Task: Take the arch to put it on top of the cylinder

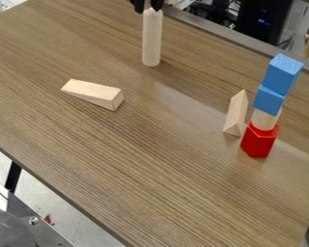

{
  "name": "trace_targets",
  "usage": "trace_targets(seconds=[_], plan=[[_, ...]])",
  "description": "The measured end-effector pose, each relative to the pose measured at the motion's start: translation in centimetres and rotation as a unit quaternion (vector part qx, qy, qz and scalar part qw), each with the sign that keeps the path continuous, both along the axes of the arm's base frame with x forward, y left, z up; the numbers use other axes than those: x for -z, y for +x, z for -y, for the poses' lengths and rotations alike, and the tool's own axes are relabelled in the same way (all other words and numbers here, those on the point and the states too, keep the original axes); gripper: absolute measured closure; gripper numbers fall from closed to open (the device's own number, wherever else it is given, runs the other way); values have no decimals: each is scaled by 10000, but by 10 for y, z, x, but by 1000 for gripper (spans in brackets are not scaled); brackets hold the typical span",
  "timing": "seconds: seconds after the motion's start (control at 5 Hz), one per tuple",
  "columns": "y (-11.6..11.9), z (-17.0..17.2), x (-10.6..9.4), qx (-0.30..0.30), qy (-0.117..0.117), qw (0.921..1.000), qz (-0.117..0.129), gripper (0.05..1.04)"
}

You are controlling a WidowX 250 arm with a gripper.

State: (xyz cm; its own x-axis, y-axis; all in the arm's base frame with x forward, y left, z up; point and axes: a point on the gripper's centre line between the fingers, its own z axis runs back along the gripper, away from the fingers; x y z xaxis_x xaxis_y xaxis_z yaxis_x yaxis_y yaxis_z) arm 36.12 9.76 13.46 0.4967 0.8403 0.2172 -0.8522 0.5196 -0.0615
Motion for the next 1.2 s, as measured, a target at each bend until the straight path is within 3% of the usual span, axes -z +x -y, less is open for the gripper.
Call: trace_targets(seconds=[0.8,1.2], plan=[[4,-11,5,-120,-169,9998,59,764],[-3,-8,16,-85,-225,9997,-34,763]])
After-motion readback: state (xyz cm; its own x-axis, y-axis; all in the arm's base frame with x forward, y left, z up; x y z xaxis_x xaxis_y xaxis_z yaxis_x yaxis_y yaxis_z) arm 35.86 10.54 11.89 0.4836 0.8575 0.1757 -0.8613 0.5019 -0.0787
